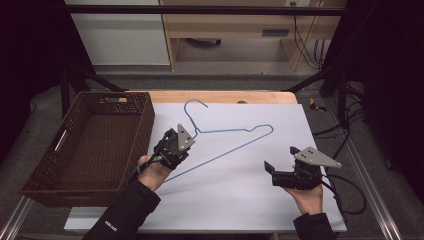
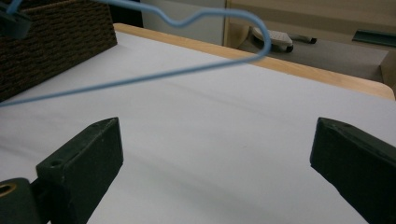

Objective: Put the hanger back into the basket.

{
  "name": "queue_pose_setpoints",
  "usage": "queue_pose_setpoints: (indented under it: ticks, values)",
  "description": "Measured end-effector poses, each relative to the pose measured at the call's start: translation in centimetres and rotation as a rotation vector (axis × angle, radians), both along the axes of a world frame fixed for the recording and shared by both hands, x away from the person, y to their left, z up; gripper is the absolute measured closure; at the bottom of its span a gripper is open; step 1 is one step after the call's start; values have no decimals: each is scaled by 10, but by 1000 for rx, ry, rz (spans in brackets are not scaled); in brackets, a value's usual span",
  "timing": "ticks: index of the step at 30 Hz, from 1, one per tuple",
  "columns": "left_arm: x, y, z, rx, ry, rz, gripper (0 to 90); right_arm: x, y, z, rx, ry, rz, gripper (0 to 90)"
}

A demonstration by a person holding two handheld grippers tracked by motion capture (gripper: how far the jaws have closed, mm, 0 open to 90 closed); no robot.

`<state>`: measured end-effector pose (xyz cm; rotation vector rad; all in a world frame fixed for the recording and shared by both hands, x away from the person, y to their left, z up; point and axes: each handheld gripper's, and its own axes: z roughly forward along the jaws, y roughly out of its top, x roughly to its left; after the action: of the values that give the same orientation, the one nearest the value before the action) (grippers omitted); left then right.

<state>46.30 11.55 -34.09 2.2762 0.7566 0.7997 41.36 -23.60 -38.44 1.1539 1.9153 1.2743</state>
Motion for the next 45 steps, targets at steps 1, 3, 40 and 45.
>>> queue_pose_setpoints:
  ticks: [1, 3, 40, 45]
  values:
    - [0, 1, 4, -4, -6, 6, 865, -1, -2, -2, -1, 2, -2, 30]
    - [-1, 3, 9, 0, -4, 7, 865, -2, -4, -4, -10, 7, -13, 24]
    - [0, 129, 106, -52, -17, 244, 865, -4, -8, -12, -16, 31, -30, 22]
    - [2, 155, 106, -45, -29, 306, 865, -4, -8, -13, -13, 35, -28, 22]
